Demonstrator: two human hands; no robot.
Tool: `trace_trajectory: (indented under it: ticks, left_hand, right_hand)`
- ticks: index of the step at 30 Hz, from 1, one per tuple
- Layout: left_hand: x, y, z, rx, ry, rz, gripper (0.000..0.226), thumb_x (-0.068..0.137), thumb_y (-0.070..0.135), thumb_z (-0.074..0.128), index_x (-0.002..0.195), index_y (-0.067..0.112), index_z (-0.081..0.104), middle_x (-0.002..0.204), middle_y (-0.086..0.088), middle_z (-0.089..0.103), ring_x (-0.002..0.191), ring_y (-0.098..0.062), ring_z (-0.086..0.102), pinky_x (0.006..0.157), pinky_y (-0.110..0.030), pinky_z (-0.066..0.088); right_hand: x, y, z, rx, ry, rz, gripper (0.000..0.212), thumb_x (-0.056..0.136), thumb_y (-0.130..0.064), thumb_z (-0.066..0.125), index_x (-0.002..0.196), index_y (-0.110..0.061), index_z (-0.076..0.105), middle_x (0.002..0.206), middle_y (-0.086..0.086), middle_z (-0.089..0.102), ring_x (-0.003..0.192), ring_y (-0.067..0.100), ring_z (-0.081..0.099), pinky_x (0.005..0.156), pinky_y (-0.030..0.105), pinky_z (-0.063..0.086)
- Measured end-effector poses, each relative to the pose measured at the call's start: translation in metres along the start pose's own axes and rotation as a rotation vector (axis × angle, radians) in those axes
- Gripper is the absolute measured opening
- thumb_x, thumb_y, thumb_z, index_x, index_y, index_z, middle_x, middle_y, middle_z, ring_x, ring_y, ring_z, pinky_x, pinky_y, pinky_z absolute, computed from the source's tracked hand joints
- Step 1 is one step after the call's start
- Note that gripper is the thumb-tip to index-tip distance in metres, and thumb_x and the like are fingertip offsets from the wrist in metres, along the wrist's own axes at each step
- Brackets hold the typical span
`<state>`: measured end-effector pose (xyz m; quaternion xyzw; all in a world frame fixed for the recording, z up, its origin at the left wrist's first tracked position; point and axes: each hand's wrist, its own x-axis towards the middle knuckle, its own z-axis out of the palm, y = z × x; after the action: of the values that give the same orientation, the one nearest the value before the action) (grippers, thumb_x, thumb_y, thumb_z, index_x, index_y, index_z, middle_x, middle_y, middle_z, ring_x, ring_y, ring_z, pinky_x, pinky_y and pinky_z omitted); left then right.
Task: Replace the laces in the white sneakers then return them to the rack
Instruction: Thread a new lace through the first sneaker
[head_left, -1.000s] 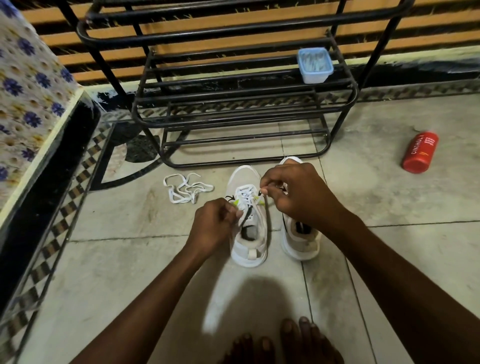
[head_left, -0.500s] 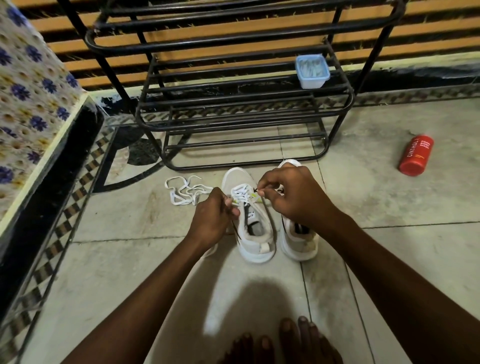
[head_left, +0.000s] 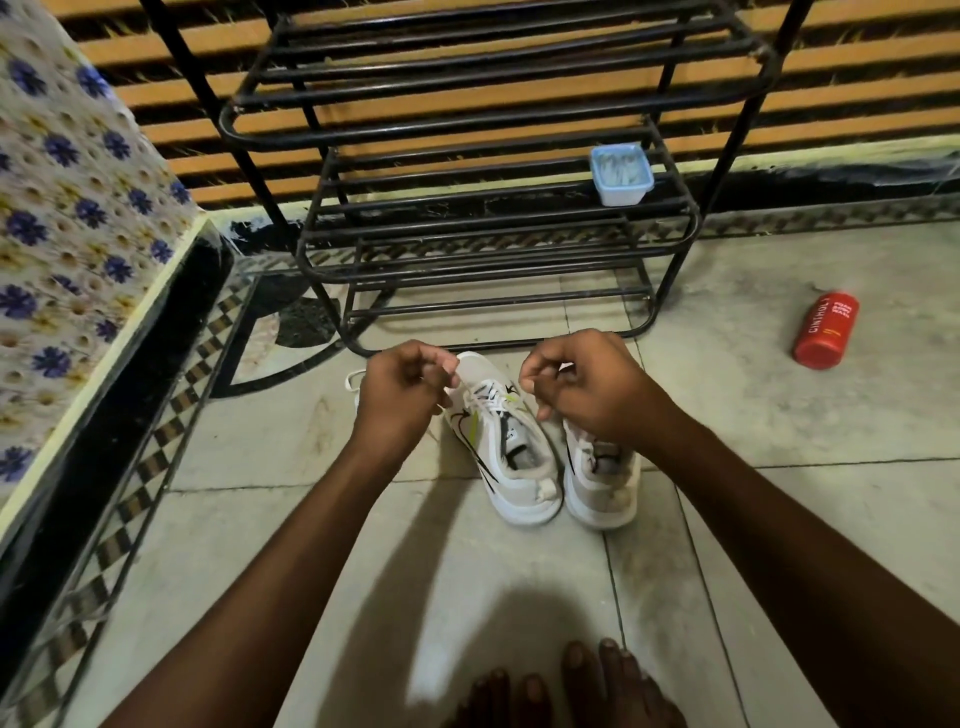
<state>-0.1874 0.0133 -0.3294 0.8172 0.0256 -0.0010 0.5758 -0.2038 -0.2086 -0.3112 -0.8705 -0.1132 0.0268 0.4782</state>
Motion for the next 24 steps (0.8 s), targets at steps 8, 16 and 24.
trace_trajectory:
  ticks: [8, 16, 24]
  left_hand:
    - [-0.012, 0.057, -0.028, -0.223, -0.061, 0.042, 0.011, 0.097, 0.011, 0.069, 0.099, 0.001, 0.074, 0.079, -0.011, 0.074, 0.062, -0.019, 0.065, 0.056, -0.027, 0.053]
    - [-0.016, 0.110, -0.043, -0.354, -0.286, -0.004, 0.021, 0.105, 0.007, 0.054, 0.115, -0.001, 0.071, 0.101, -0.019, 0.077, 0.084, -0.023, 0.075, 0.073, -0.026, 0.061]
    - [-0.007, 0.126, -0.046, -0.267, -0.347, 0.048, 0.023, 0.101, -0.002, 0.055, 0.120, 0.002, 0.070, 0.104, -0.015, 0.078, 0.099, -0.027, 0.077, 0.083, -0.030, 0.063]
  right_hand:
    - [0.005, -0.038, -0.022, 0.335, 0.069, 0.011, 0.008, 0.092, -0.011, 0.069, 0.085, -0.011, 0.074, 0.068, 0.008, 0.070, 0.049, 0.014, 0.055, 0.048, 0.024, 0.045]
    - [0.017, -0.084, -0.057, 0.741, 0.087, 0.138, 0.015, 0.095, 0.000, 0.058, 0.093, 0.001, 0.073, 0.078, 0.018, 0.071, 0.057, 0.019, 0.064, 0.050, 0.024, 0.050]
    - [0.024, -0.085, -0.066, 0.900, 0.136, 0.178, 0.023, 0.091, 0.014, 0.051, 0.105, 0.007, 0.068, 0.098, 0.024, 0.075, 0.095, 0.034, 0.075, 0.077, 0.030, 0.063]
